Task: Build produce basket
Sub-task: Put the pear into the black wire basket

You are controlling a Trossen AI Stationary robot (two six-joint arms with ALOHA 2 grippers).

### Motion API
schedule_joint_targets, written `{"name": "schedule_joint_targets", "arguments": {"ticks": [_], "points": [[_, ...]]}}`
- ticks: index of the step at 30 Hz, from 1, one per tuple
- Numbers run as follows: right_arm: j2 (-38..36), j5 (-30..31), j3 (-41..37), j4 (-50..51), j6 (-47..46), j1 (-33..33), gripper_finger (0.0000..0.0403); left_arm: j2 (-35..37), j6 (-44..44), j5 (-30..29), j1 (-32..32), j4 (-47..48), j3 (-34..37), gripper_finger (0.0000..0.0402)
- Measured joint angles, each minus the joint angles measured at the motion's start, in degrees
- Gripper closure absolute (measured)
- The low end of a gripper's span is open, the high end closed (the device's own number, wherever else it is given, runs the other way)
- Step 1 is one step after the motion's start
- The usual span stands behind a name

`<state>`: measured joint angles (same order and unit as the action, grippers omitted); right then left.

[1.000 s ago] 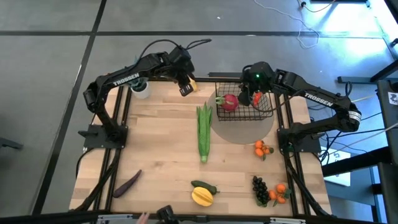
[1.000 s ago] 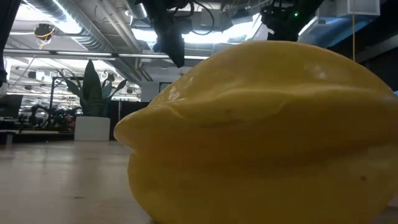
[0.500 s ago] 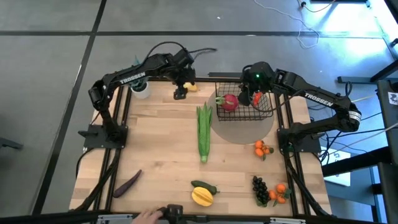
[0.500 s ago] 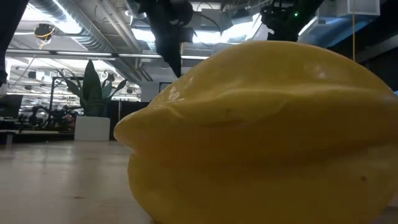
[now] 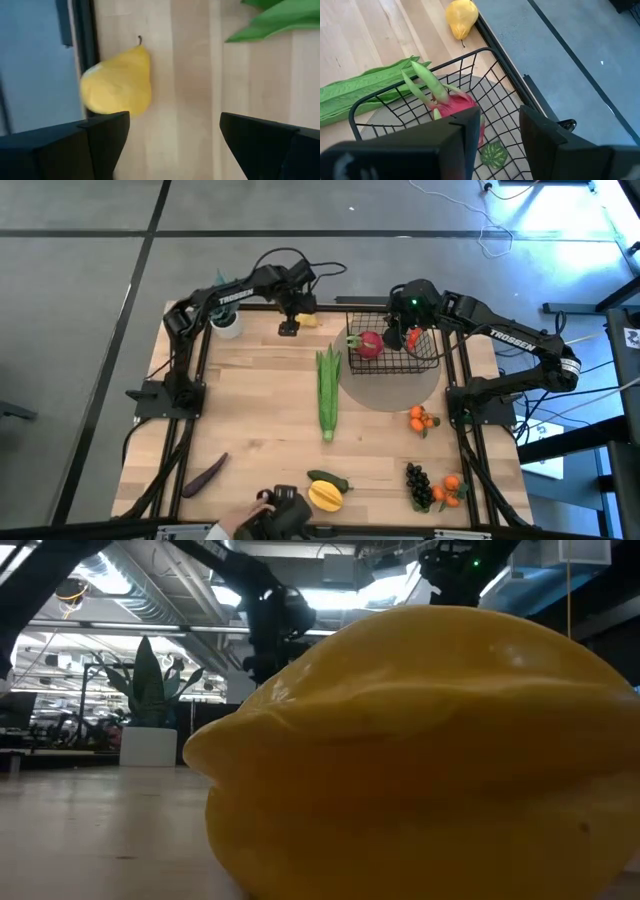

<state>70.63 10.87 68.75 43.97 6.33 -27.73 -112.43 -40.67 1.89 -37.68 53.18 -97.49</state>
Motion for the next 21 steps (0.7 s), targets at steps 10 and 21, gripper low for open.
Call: {"name": "schedule_joint_targets", "arguments": {"ticks": [10,21], "points": [[0.0,0.0,0.0,0.0,-0.1,0.0,0.0277,-0.1,5.9,-0.3,-1.0,-2.9,0.0,0.0101],[0.0,0.0,0.0,0.0,-0.1,0.0,0.0277,-0.1,4.6,4.6,-2.8,-5.1,0.0,0.0023]]}}
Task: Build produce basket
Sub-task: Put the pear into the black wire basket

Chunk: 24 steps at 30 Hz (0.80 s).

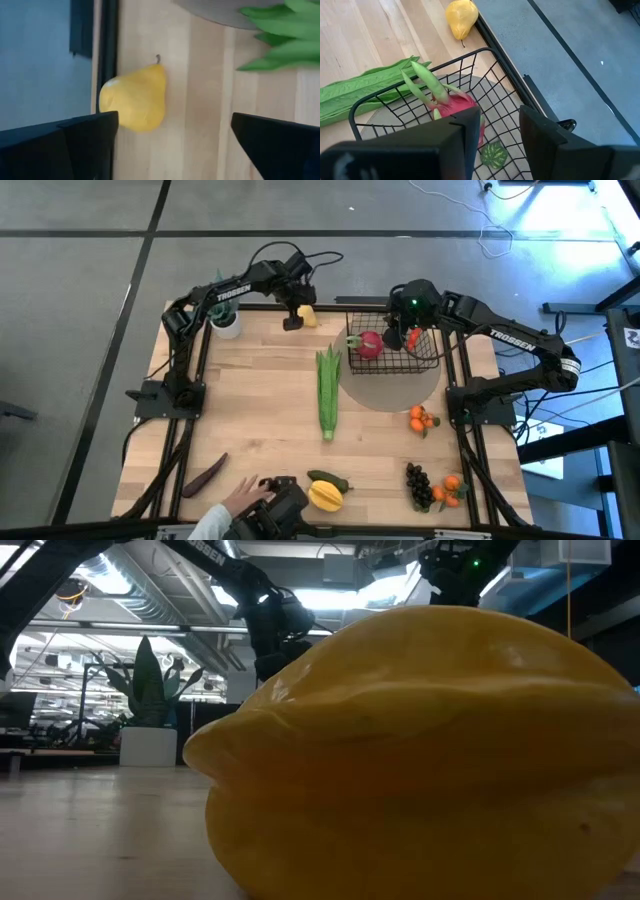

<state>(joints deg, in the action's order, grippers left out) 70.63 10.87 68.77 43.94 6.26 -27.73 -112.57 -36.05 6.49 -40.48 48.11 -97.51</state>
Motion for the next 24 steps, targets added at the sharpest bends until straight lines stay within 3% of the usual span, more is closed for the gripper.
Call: {"name": "schedule_joint_targets", "arguments": {"ticks": [5,15,24], "points": [[0.0,0.0,0.0,0.0,0.0,0.0,0.0277,-1.0,-16.1,-1.2,0.0,-2.0,0.0,0.0007],[0.0,0.0,0.0,0.0,0.1,0.0,0.0277,-5.9,-16.9,-7.5,-0.5,-6.4,0.0,0.0004],[0.0,0.0,0.0,0.0,0.0,0.0,0.0277,-9.5,-17.1,-7.0,-1.4,-7.9,0.0,0.0004]]}}
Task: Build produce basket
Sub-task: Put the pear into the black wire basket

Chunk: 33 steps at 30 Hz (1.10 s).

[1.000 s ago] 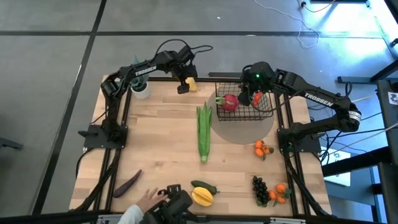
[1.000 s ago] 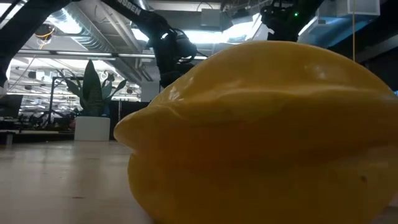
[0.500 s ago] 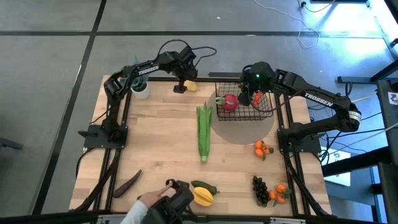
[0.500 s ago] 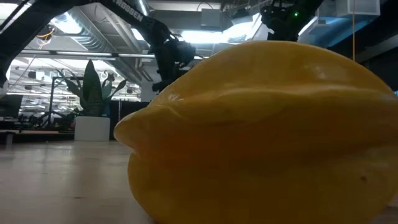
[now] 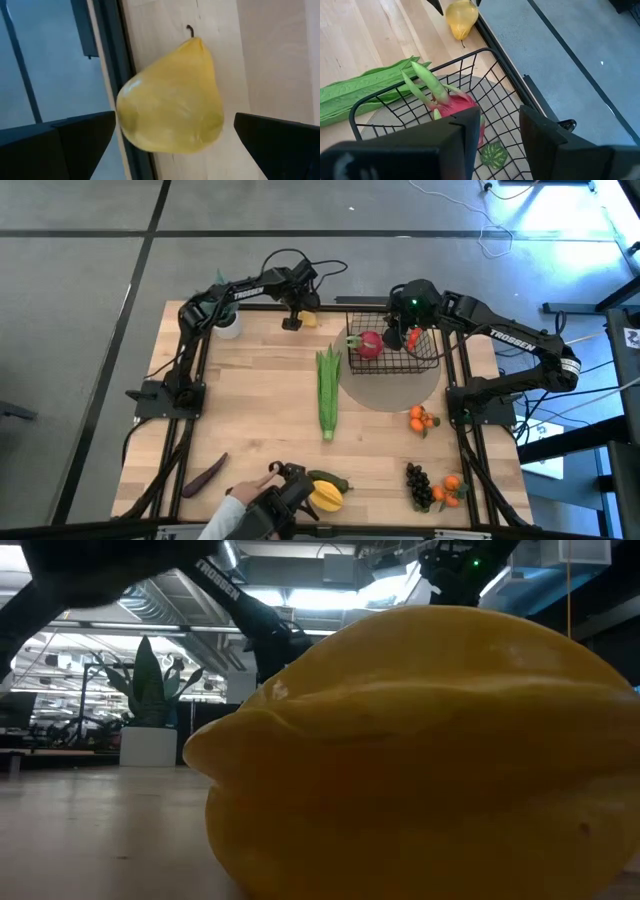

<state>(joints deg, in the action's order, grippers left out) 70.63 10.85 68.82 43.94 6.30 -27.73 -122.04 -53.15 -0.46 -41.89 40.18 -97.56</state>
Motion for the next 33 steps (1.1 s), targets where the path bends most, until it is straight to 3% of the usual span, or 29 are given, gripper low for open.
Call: {"name": "schedule_joint_targets", "arguments": {"ticks": [11,20,28,33], "points": [[0.0,0.0,0.0,0.0,0.0,0.0,0.0277,-1.2,0.8,0.0,-0.1,-0.2,0.0,0.0004],[0.0,0.0,0.0,0.0,0.0,0.0,0.0277,-1.2,9.2,-6.2,0.8,0.3,0.0,0.0004],[0.0,0.0,0.0,0.0,0.0,0.0,0.0277,-1.6,7.8,-1.4,0.8,1.6,0.0,0.0004],[0.0,0.0,0.0,0.0,0.0,0.0,0.0277,-2.1,8.1,-1.5,0.7,1.8,0.1,0.0004]]}}
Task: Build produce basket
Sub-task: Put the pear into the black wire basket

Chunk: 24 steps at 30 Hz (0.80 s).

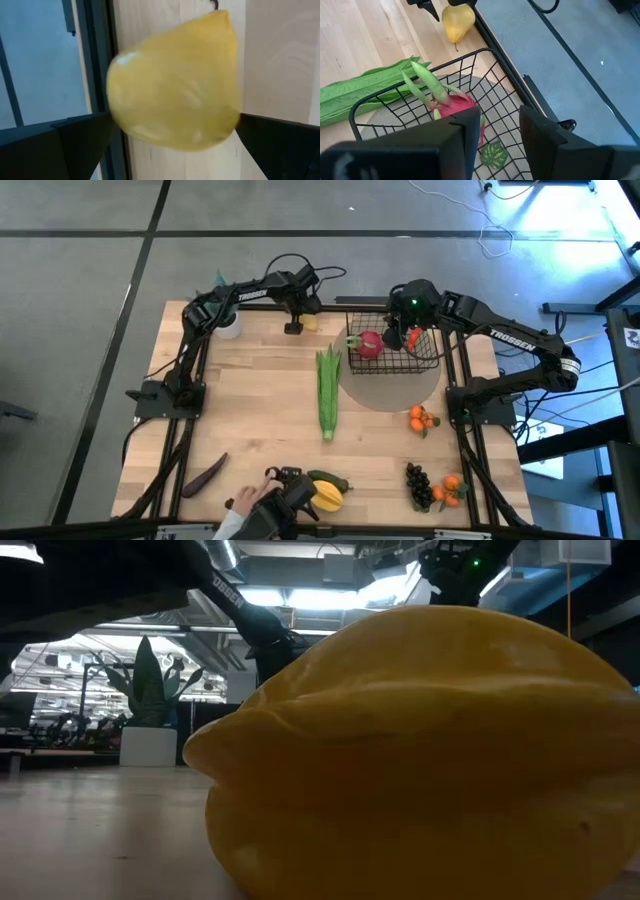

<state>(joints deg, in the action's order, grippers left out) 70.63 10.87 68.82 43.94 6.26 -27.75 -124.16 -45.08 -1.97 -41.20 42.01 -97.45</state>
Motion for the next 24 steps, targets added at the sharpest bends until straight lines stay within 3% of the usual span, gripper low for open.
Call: {"name": "schedule_joint_targets", "arguments": {"ticks": [8,14,24], "points": [[0.0,0.0,0.0,0.0,0.1,0.0,0.0277,0.0,0.4,0.3,1.1,-0.1,0.0,0.0004],[0.0,0.0,0.0,0.0,0.1,0.0,0.0277,0.0,-5.4,6.6,1.2,-0.1,0.0,0.0004],[0.0,0.0,0.0,0.0,0.0,0.0,0.0277,0.0,-3.2,7.1,1.2,-0.2,0.0,0.0022]]}}
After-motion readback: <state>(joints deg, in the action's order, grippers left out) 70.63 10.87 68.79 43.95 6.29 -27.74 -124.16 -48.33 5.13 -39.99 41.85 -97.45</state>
